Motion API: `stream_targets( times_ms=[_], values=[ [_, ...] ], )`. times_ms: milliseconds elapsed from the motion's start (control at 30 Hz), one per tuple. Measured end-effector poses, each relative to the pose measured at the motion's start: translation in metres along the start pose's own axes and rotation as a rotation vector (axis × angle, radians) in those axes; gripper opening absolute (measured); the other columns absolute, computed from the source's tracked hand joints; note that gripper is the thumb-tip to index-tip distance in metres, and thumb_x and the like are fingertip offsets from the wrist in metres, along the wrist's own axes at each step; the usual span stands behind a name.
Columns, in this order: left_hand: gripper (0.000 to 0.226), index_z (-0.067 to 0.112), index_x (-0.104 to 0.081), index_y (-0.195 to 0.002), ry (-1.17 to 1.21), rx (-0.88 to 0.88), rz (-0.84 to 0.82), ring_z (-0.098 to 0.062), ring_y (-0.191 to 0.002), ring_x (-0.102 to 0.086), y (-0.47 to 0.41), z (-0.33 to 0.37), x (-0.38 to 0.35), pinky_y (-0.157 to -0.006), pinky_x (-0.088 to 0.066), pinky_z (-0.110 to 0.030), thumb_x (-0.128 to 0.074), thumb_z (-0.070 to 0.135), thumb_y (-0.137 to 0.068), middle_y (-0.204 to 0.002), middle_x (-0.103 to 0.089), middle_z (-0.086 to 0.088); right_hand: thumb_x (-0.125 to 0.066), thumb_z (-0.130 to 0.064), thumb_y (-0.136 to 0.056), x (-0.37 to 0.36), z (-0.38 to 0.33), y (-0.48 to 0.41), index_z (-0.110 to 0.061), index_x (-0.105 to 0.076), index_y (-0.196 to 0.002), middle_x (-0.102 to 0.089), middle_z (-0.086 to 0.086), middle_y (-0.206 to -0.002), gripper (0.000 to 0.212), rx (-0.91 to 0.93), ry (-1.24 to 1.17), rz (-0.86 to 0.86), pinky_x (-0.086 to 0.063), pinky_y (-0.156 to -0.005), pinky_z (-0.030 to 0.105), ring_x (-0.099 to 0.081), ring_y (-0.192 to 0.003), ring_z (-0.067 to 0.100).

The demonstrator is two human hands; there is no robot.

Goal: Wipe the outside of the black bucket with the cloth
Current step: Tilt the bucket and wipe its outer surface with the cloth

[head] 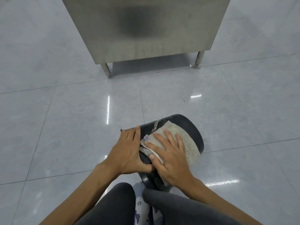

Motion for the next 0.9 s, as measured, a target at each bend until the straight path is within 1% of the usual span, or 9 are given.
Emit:
stream_targets(
  times_ms=[133, 200, 267, 367, 467, 567, 667, 833, 900],
  values=[
    [0.136, 0.018, -0.005, -0.157, 0.012, 0.004, -0.005, -0.021, -0.137, -0.029, -0.002, -0.002, 0.000, -0.114, -0.035, -0.039, -0.056, 0.089, -0.052, -0.155, -0.027, -0.001, -0.027, -0.061, -0.099, 0.002, 0.023, -0.045, -0.048, -0.054, -0.141, -0.042, -0.004, -0.160, 0.053, -0.209, 0.094, -0.093, -0.002, -0.124, 0.051, -0.023, -0.154, 0.024],
    [0.132, 0.024, -0.006, -0.155, 0.028, -0.008, 0.007, -0.019, -0.135, -0.030, -0.002, 0.000, 0.000, -0.110, -0.035, -0.035, -0.055, 0.090, -0.052, -0.154, -0.027, 0.001, -0.024, -0.062, -0.098, 0.002, 0.030, -0.055, -0.047, -0.054, -0.142, -0.040, -0.003, -0.162, 0.055, -0.239, 0.123, -0.121, -0.001, -0.125, 0.053, -0.020, -0.155, 0.024],
    [0.131, 0.024, -0.008, -0.155, 0.041, -0.013, 0.022, -0.018, -0.135, -0.030, -0.003, -0.003, 0.000, -0.112, -0.032, -0.033, -0.058, 0.089, -0.053, -0.153, -0.029, 0.002, -0.030, -0.057, -0.101, 0.001, 0.020, -0.045, -0.046, -0.054, -0.141, -0.041, -0.003, -0.161, 0.049, -0.203, 0.120, -0.092, -0.003, -0.125, 0.055, -0.021, -0.155, 0.025],
    [0.134, 0.009, -0.010, -0.157, 0.019, -0.016, 0.059, -0.022, -0.138, -0.027, -0.001, -0.002, -0.002, -0.120, -0.019, -0.034, -0.067, 0.077, -0.056, -0.154, -0.030, -0.004, -0.031, -0.055, -0.105, -0.005, -0.007, -0.005, -0.045, -0.050, -0.144, -0.038, -0.006, -0.162, 0.045, -0.067, 0.017, -0.058, -0.004, -0.125, 0.056, -0.018, -0.157, 0.023],
    [0.138, 0.004, -0.005, -0.157, -0.019, -0.031, 0.094, -0.024, -0.141, -0.023, 0.006, 0.007, 0.000, -0.121, -0.008, -0.032, -0.065, 0.078, -0.058, -0.156, -0.025, -0.007, -0.029, -0.057, -0.105, -0.001, 0.009, -0.008, -0.046, -0.052, -0.142, -0.044, -0.004, -0.159, 0.046, -0.053, 0.055, -0.034, -0.011, -0.124, 0.056, -0.027, -0.154, 0.025],
    [0.137, 0.012, -0.002, -0.157, -0.016, -0.015, 0.054, -0.022, -0.140, -0.023, 0.007, 0.011, -0.002, -0.118, -0.024, -0.035, -0.061, 0.085, -0.057, -0.156, -0.022, -0.002, -0.023, -0.062, -0.099, 0.010, 0.052, -0.041, -0.048, -0.055, -0.141, -0.043, -0.001, -0.160, 0.054, -0.278, 0.126, -0.049, -0.009, -0.125, 0.055, -0.026, -0.153, 0.026],
    [0.137, 0.015, -0.005, -0.157, 0.000, 0.004, 0.057, -0.021, -0.137, -0.025, 0.006, 0.008, -0.002, -0.114, -0.036, -0.037, -0.060, 0.088, -0.054, -0.154, -0.024, 0.000, -0.017, -0.063, -0.097, 0.013, 0.064, -0.053, -0.047, -0.056, -0.140, -0.040, -0.001, -0.162, 0.061, -0.358, 0.160, -0.051, -0.004, -0.125, 0.052, -0.023, -0.154, 0.025],
    [0.137, 0.003, -0.004, -0.157, -0.032, -0.017, 0.066, -0.025, -0.142, -0.023, 0.003, 0.004, 0.000, -0.123, -0.011, -0.035, -0.060, 0.079, -0.057, -0.155, -0.026, -0.007, -0.042, -0.047, -0.101, -0.001, -0.002, -0.002, -0.043, -0.056, -0.140, -0.046, -0.007, -0.158, 0.042, -0.094, -0.010, 0.044, -0.009, -0.125, 0.054, -0.027, -0.154, 0.023],
    [0.136, 0.003, -0.006, -0.157, -0.046, -0.036, 0.083, -0.025, -0.141, -0.024, 0.004, 0.006, 0.001, -0.123, -0.016, -0.038, -0.059, 0.080, -0.058, -0.155, -0.028, -0.008, -0.045, -0.046, -0.100, 0.002, -0.001, -0.001, -0.041, -0.060, -0.137, -0.051, -0.006, -0.153, 0.040, -0.008, -0.007, 0.083, -0.015, -0.124, 0.055, -0.033, -0.151, 0.024]
  ],
)
Point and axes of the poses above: each hand's wrist, its own y-axis away from the middle knuckle, its own x-axis out of the back of the hand, z = x × y, the point moved 6 cm from there along -y, towards the middle knuckle
